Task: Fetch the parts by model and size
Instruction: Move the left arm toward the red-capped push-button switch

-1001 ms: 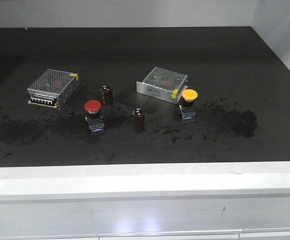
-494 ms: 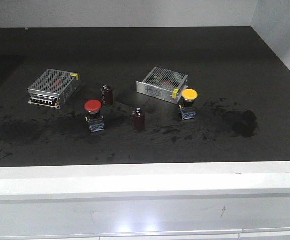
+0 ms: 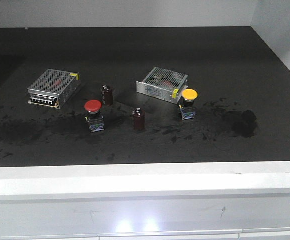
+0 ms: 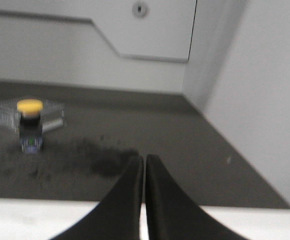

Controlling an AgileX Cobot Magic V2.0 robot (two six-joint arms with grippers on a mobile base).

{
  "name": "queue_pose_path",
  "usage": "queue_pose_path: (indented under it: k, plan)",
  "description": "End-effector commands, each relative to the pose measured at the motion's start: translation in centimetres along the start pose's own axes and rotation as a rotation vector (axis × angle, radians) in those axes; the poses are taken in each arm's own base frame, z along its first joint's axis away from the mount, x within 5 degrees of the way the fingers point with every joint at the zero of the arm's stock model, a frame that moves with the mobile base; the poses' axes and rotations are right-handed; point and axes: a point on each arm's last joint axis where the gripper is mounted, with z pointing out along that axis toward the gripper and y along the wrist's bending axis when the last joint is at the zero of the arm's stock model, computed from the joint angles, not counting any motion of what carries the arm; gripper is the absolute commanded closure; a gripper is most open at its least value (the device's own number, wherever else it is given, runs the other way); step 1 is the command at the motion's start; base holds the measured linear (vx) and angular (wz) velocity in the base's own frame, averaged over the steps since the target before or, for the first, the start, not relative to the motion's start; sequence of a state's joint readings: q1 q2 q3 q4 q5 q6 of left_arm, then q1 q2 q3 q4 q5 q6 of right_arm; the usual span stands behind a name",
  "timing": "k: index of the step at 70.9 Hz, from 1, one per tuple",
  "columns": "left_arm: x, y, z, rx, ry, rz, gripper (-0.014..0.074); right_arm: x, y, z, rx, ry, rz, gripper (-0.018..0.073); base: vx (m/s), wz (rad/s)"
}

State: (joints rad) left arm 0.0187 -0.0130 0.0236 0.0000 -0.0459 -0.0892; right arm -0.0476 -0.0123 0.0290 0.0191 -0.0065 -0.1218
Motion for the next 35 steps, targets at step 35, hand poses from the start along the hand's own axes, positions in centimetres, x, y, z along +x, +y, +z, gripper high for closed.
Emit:
queue_pose_path:
  k: [35]
  plan:
    - [-15.5, -1.7, 4.4, 0.047, -0.120, 0.032, 0.0603, -15.6, -1.7, 5.4, 0.015, -0.126, 0.074, 0.0569, 0.00, 0.00]
